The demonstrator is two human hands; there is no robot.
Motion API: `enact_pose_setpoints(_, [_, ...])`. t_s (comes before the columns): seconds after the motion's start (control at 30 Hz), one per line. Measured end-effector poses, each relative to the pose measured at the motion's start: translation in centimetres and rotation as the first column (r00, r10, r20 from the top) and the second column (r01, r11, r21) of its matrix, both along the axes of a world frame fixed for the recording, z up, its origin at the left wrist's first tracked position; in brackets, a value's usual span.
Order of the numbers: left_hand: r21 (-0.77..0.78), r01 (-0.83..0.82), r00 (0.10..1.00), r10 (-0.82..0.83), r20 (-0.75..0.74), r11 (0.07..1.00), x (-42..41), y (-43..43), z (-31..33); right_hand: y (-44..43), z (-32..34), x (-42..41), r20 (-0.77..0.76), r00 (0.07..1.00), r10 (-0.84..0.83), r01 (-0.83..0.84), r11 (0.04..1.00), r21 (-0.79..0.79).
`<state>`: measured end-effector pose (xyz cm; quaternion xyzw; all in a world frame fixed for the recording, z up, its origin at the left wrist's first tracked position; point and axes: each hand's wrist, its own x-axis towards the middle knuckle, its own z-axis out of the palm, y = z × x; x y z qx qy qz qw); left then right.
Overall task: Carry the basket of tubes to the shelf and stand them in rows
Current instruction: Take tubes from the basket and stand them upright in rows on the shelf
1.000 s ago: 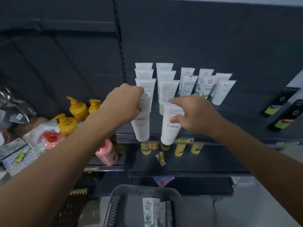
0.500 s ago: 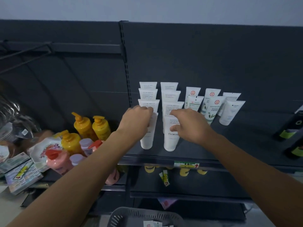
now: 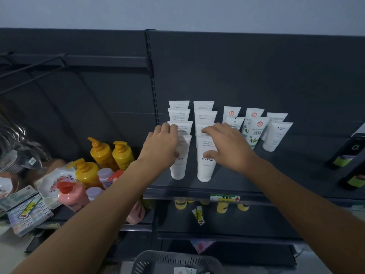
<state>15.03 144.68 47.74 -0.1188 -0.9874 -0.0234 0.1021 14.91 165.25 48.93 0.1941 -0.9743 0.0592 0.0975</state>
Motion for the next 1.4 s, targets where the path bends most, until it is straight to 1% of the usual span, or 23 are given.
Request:
enact_pose_setpoints(0.07, [0.039,-0.013,0.996,0.017,-0.089,0.999,0.6,-0.5,0.4,0.0,0.6,0.6,-0.123,0.992,-0.004,0.007,1.0,0.025])
enact_pose_setpoints(0.13, [0.112,0.002,0.982,0.019,-0.188,0.994,1.5,-0.9,0.8,-0.1,1.0,1.6,-0.22,0.975,0.01,-0.001,0.999,0.042])
enact_pose_setpoints(0.2, [0.172,0.048,0.966,-0.002,-0.259,0.984,2.8,-1.4,0.8,-0.4,0.9,3.0,-0.276,0.96,0.048,-0.043,0.999,0.025])
enact_pose_setpoints(0.27, [0.202,0.103,0.967,-0.05,-0.252,0.974,4.2,-2.0,0.2,-0.7,0.2,4.6,-0.277,0.957,0.084,-0.1,0.994,-0.042])
enact_pose_setpoints(0.33, [0.219,0.141,0.981,-0.107,-0.16,0.966,5.6,-2.8,-1.3,-1.1,-1.5,6.3,-0.227,0.968,0.112,-0.145,0.98,-0.134])
enact_pose_setpoints(0.4, [0.195,0.162,0.987,-0.156,-0.044,0.967,6.9,-3.8,-3.8,-1.7,-4.1,7.8,-0.124,0.985,0.122,-0.145,0.97,-0.197])
enact_pose_setpoints(0.47, [0.17,0.17,0.982,-0.181,0.055,0.971,7.9,-4.7,-7.1,-2.0,-7.7,9.0,0.007,0.995,0.102,-0.098,0.97,-0.222])
enact_pose_setpoints(0.57, [0.179,0.158,0.957,-0.195,0.215,0.971,9.7,-5.7,-13.4,-2.3,-14.2,10.8,0.208,0.975,0.079,-0.032,0.976,-0.218])
enact_pose_setpoints(0.67, [0.196,0.113,0.901,-0.183,0.393,0.974,12.0,-5.8,-20.1,-2.4,-21.2,13.0,0.351,0.935,0.054,0.016,0.981,-0.194])
enact_pose_setpoints(0.77, [0.174,0.073,0.81,-0.161,0.564,0.982,14.5,-5.3,-27.6,-2.3,-28.4,15.2,0.496,0.868,0.025,0.059,0.986,-0.153])
enact_pose_setpoints(0.83, [0.161,0.07,0.744,-0.159,0.649,0.984,16.0,-4.5,-32.6,-2.4,-33.0,16.4,0.574,0.819,0.001,0.075,0.991,-0.109])
enact_pose_setpoints(0.9, [0.135,0.062,0.683,-0.141,0.716,0.989,17.5,-3.5,-37.2,-2.6,-37.5,17.3,0.631,0.776,-0.019,0.056,0.998,-0.038])
enact_pose_setpoints(1.0, [0.134,0.046,0.622,-0.133,0.772,0.99,18.9,-2.2,-44.0,-3.2,-44.1,18.1,0.73,0.682,-0.043,0.051,0.999,0.012])
enact_pose_setpoints(1.07, [0.155,0.022,0.612,-0.136,0.779,0.988,19.2,-1.6,-48.2,-3.6,-48.2,18.4,0.753,0.655,-0.058,0.012,0.998,0.066])
enact_pose_setpoints(1.13, [0.142,0.039,0.626,-0.136,0.768,0.989,19.1,-0.9,-51.7,-3.9,-51.7,18.5,0.758,0.648,-0.082,-0.022,0.992,0.127])
enact_pose_setpoints(1.23, [0.132,0.038,0.65,-0.125,0.749,0.991,18.9,-0.2,-55.6,-4.1,-55.2,18.1,0.75,0.657,-0.075,-0.053,0.988,0.146])
enact_pose_setpoints(1.4, [0.131,0.08,0.673,-0.151,0.724,0.988,18.0,0.1,-59.2,-4.2,-58.1,17.1,0.767,0.639,-0.055,-0.099,0.983,0.154])
